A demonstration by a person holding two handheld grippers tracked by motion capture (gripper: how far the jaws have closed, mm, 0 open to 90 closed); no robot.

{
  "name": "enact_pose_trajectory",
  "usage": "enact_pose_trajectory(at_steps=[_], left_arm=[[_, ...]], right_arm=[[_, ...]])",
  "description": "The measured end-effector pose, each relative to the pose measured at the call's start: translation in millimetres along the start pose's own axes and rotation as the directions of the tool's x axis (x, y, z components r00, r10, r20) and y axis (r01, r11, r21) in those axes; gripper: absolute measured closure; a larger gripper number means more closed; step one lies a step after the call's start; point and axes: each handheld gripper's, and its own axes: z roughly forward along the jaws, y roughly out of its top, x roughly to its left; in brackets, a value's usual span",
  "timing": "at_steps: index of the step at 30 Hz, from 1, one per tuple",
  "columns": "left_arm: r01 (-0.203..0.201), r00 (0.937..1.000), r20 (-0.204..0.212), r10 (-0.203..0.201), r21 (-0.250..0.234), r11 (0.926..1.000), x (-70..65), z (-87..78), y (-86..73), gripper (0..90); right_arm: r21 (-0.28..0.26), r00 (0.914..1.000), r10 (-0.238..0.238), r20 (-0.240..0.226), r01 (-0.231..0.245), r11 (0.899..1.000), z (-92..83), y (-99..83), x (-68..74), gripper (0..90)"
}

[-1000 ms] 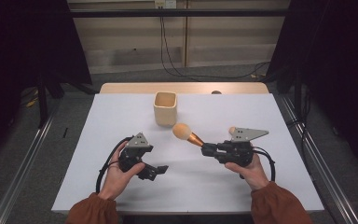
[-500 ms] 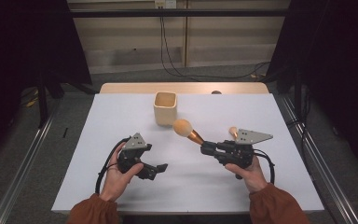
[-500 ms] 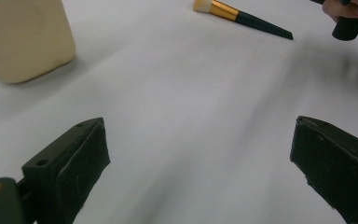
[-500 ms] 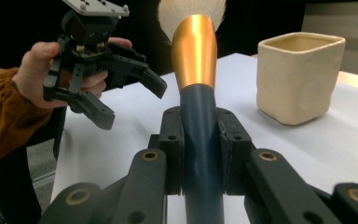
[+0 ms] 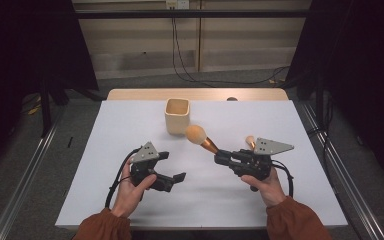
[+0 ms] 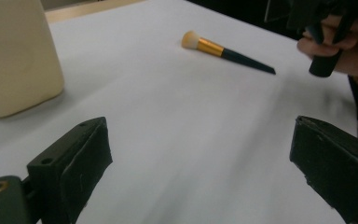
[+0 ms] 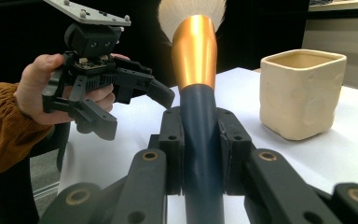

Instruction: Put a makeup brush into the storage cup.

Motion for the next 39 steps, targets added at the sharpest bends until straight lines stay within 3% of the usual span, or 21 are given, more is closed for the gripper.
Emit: enact_pose_trajectory(at_steps=[4, 7, 9, 13, 27, 32, 39], left_arm=[[-0.019, 0.9998, 0.000, 0.019, -0.031, 0.9993, -4.6, 4.0, 4.0, 6.7], [-0.016, 0.9993, 0.032, 0.018, -0.080, 0.9967, -6.5, 8.2, 6.9, 7.0], [-0.003, 0.9981, 0.061, 0.009, -0.089, 0.9960, -7.1, 10.1, 8.6, 7.7], [-0.012, 0.9966, 0.080, 0.019, -0.094, 0.9955, -10.8, 14.0, 12.9, 6.1], [-0.009, 0.9926, 0.118, 0.028, -0.159, 0.9872, -20.6, 29.2, 32.0, 3.6], [-0.006, 0.9901, 0.137, 0.030, -0.172, 0.9851, -22.1, 33.0, 38.5, 7.2], [0.032, 0.9880, 0.154, -0.002, -0.195, 0.9803, -22.2, 42.2, 41.7, 13.9]], right_arm=[[-0.003, 1.0000, 0.001, -0.004, -0.001, 1.000, -0.6, 1.3, -0.2, 75.5], [0.000, 1.0000, 0.000, -0.006, 0.000, 1.000, -1.3, 2.0, -0.1, 75.5], [-0.002, 1.0000, -0.001, -0.009, 0.001, 1.000, -1.5, 2.6, 0.3, 75.5], [-0.003, 0.9999, -0.005, -0.016, 0.005, 1.000, -1.6, 3.9, 0.7, 75.6], [-0.006, 0.9995, -0.010, -0.029, 0.010, 1.000, -1.5, 4.7, 0.5, 75.6], [-0.004, 0.9992, -0.013, -0.038, 0.013, 1.000, -0.9, 4.3, 1.3, 75.6], [-0.008, 0.9991, -0.019, -0.039, 0.019, 1.000, -2.0, 4.8, 1.3, 75.6]])
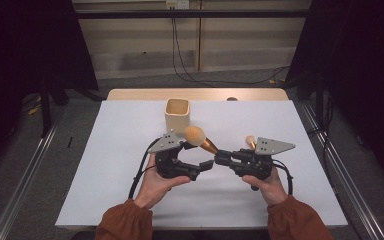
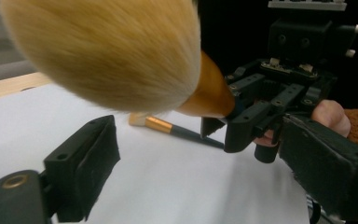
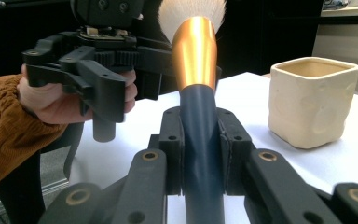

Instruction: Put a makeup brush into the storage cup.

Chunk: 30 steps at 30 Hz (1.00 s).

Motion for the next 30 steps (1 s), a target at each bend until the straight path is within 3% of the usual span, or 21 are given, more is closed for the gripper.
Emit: enact_pose_trajectory(at_steps=[13, 15, 20, 26, 28, 30], left_arm=[[0.061, 0.9968, 0.055, -0.058, -0.052, 0.9968, 1.5, 7.3, 3.1, 35.7], [0.088, 0.9940, 0.070, -0.084, -0.070, 0.9936, 3.3, 6.9, 4.8, 39.0], [0.106, 0.9911, 0.088, -0.100, -0.073, 0.9917, 4.7, 7.8, 3.3, 54.9], [0.150, 0.9833, 0.115, -0.141, -0.071, 0.9861, 6.4, 7.0, 4.3, 59.9], [0.171, 0.9779, 0.135, -0.160, -0.075, 0.9824, 8.0, 6.3, 4.7, 62.2], [0.167, 0.9782, 0.138, -0.155, -0.075, 0.9832, 8.1, 5.6, 5.2, 63.4]], right_arm=[[0.002, 1.0000, -0.005, -0.008, 0.005, 1.000, 1.3, -1.5, 0.5, 75.5], [0.005, 0.9999, -0.007, -0.009, 0.007, 1.000, 1.7, -1.8, 0.6, 75.5], [0.002, 0.9999, -0.006, -0.015, 0.006, 1.000, 2.6, -1.9, 1.1, 75.5], [0.008, 0.9998, -0.007, -0.017, 0.007, 1.000, 2.6, -3.1, 0.8, 75.4], [0.011, 0.9998, -0.008, -0.019, 0.009, 1.000, 3.4, -3.4, 0.6, 75.3], [0.013, 0.9997, -0.008, -0.024, 0.008, 1.000, 4.2, -3.7, 1.0, 75.2]])
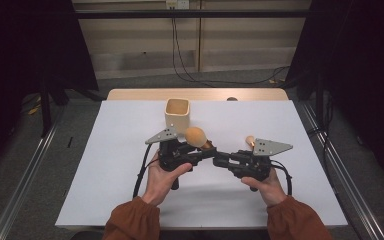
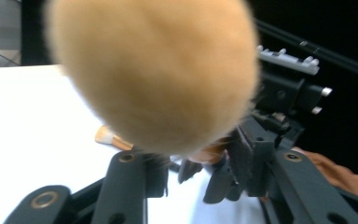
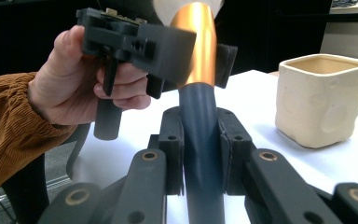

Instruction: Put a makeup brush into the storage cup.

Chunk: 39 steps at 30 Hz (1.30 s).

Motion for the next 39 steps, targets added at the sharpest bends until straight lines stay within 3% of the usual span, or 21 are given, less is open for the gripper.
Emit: enact_pose_trajectory(at_steps=[18, 28, 34, 36, 39], left_arm=[[-0.040, 0.9990, -0.017, 0.041, 0.024, 0.9989, -5.5, -0.1, 3.6, 65.9], [-0.047, 0.9980, -0.039, 0.049, 0.043, 0.9980, -2.5, -4.2, 5.3, 66.0], [-0.048, 0.9974, -0.050, 0.051, 0.049, 0.9976, -0.6, -6.1, 6.2, 66.1], [-0.049, 0.9972, -0.054, 0.052, 0.057, 0.9972, -0.5, -6.9, 7.1, 66.0], [-0.051, 0.9963, -0.066, 0.055, 0.068, 0.9964, 0.7, -8.7, 10.2, 66.1]], right_arm=[[0.022, 0.9999, 0.015, -0.005, -0.015, 1.000, 2.4, -0.3, 0.4, 70.9], [0.047, 0.9994, 0.009, 0.033, -0.010, 0.999, 3.1, 0.1, 1.4, 46.2], [0.066, 0.9978, 0.027, 0.060, -0.031, 0.997, 4.3, 0.8, 0.8, 20.8], [0.072, 0.9957, 0.030, 0.088, -0.037, 0.997, 4.2, 1.4, 0.1, 15.6], [0.063, 0.9951, 0.037, 0.092, -0.043, 0.997, 3.7, 2.2, -0.3, 5.5]])
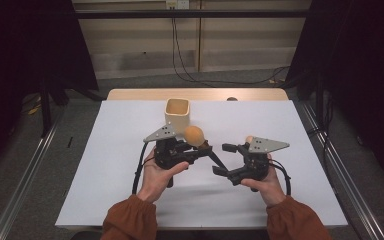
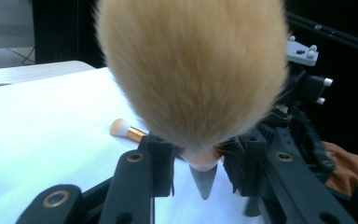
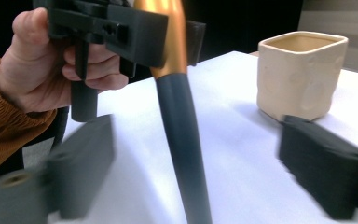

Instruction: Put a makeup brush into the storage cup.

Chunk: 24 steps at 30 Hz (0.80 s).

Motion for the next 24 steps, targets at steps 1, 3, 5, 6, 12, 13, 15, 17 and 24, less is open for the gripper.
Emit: enact_pose_trajectory(at_steps=[1, 3, 5, 6, 12, 13, 15, 17, 24], left_arm=[[-0.002, 1.0000, -0.002, 0.002, 0.009, 1.0000, 0.7, -0.9, 1.3, 66.1], [-0.005, 0.9999, -0.010, 0.005, 0.018, 0.9998, 1.5, -2.2, 3.7, 66.1], [-0.006, 0.9998, -0.016, 0.007, 0.022, 0.9997, 2.1, -3.7, 5.4, 66.1], [-0.004, 0.9998, -0.021, 0.005, 0.023, 0.9997, 2.5, -4.8, 6.1, 66.0], [-0.009, 0.9990, -0.043, 0.011, 0.046, 0.9989, 6.6, -12.1, 8.9, 66.1], [-0.014, 0.9986, -0.051, 0.016, 0.053, 0.9985, 6.9, -13.5, 9.9, 66.1], [-0.022, 0.9979, -0.060, 0.026, 0.064, 0.9977, 7.5, -15.8, 12.0, 66.1], [-0.028, 0.9970, -0.070, 0.033, 0.075, 0.9968, 8.2, -18.4, 14.5, 66.1], [-0.032, 0.9950, -0.091, 0.042, 0.106, 0.9939, 13.0, -26.3, 19.8, 66.1]], right_arm=[[-0.003, 1.0000, -0.004, 0.003, 0.004, 1.000, -0.5, 0.0, 0.5, 2.7], [-0.006, 0.9997, 0.003, 0.023, -0.003, 1.000, -1.0, 0.6, 1.2, 0.0], [-0.003, 0.9997, 0.011, 0.024, -0.011, 1.000, -1.8, 0.9, 0.9, 0.4], [-0.007, 0.9996, 0.021, 0.022, -0.021, 1.000, -2.3, 0.9, 0.9, 0.4], [0.011, 0.9983, 0.025, 0.052, -0.026, 1.000, -2.9, -0.8, -0.4, 2.0], [0.010, 0.9981, 0.024, 0.057, -0.025, 1.000, -3.0, -1.1, -0.4, 3.0], [-0.002, 0.9963, 0.020, 0.083, -0.020, 1.000, -3.4, -1.8, 0.9, 3.1], [-0.008, 0.9944, 0.009, 0.106, -0.008, 1.000, -3.9, -2.4, 1.9, 3.1], [-0.038, 0.9834, 0.008, 0.181, -0.001, 0.999, -11.3, -7.6, 2.0, 0.6]])
